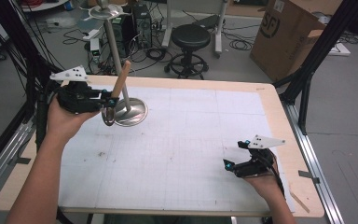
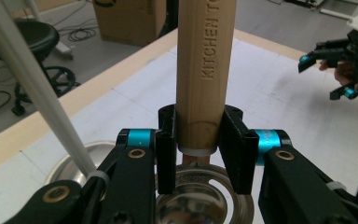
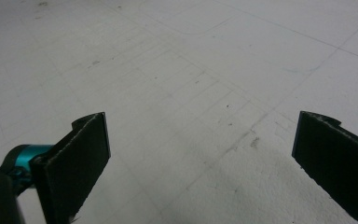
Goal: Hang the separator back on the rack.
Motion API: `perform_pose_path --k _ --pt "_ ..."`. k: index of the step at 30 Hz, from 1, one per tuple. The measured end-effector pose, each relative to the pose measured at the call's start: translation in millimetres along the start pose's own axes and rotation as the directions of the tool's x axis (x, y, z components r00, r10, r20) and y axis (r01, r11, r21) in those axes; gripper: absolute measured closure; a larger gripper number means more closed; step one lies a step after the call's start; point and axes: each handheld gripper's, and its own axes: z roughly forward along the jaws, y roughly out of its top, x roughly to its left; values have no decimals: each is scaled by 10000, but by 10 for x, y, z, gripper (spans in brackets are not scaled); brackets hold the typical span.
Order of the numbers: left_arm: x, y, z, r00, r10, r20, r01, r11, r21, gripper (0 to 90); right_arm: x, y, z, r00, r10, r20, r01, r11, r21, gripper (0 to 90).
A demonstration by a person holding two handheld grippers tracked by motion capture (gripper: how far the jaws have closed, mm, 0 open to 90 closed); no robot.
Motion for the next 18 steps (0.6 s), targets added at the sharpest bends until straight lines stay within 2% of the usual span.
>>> perform_pose_path --k 10,18 --pt "93 145 -224 9972 -314 -680 284 9986 -441 690 -4 3 4 10000 -30 -57 30 10000 -35 27" --pt "166 232 -375 9908 -580 -1221 489 9959 -763 690 -15 -11 -4 10000 12 -51 -12 10000 -25 27"
